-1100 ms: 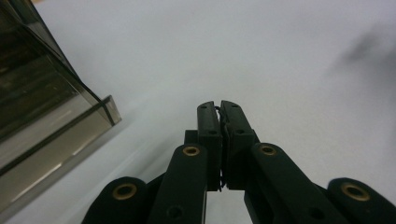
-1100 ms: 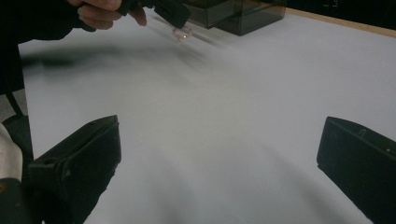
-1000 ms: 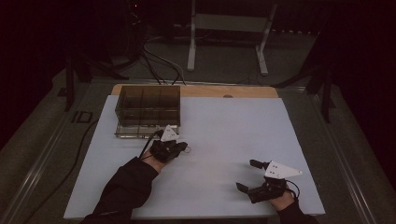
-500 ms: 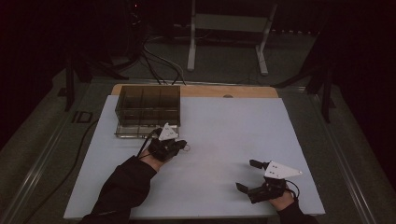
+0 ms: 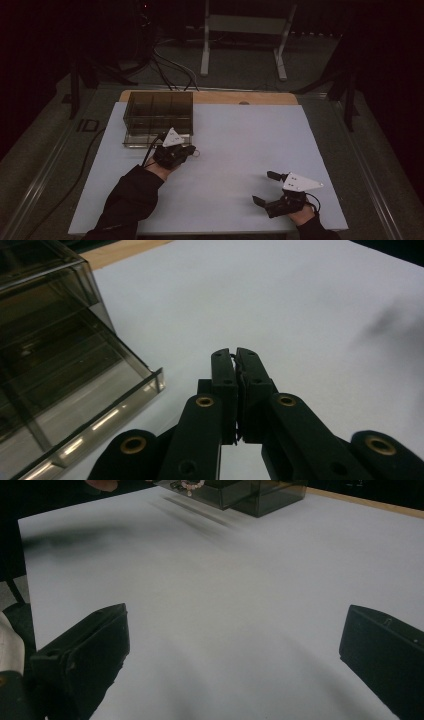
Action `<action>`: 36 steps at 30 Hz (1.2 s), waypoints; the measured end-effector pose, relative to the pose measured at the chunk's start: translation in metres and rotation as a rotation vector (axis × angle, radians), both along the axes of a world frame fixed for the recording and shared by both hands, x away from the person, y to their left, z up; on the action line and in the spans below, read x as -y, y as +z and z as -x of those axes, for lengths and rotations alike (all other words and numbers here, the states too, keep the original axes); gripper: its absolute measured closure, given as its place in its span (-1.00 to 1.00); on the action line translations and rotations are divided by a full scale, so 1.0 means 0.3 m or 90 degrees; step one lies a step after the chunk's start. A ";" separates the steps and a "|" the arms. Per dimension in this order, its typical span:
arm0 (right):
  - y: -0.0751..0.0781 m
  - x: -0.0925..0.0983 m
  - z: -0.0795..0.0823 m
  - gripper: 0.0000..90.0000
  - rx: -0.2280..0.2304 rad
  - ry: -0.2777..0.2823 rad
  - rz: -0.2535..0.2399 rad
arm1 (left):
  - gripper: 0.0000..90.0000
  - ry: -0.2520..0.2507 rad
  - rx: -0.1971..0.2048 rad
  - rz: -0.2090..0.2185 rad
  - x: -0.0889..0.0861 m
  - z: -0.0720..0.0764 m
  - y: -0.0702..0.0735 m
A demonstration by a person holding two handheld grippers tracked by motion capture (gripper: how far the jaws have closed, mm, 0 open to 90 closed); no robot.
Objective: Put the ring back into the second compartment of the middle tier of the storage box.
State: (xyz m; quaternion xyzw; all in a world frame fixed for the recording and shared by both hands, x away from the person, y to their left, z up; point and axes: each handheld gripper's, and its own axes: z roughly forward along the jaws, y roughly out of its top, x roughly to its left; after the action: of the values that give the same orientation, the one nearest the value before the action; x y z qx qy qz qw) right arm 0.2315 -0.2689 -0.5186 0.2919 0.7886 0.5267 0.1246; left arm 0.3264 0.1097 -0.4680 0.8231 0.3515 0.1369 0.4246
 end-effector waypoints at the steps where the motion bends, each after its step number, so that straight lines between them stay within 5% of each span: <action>1: 0.000 0.000 0.000 -1.00 0.000 0.000 0.000 | 1.00 0.000 0.002 -0.002 -0.002 -0.001 0.002; 36: 0.000 -0.003 0.001 -1.00 -0.003 0.002 -0.001 | 1.00 0.118 0.029 0.042 -0.179 -0.057 0.037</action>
State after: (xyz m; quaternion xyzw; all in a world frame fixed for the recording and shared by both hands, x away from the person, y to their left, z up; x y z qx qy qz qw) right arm 0.2312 -0.2680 -0.5185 0.2921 0.7888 0.5268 0.1220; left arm 0.3435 0.1635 -0.4568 0.7690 0.4212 0.1824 0.4448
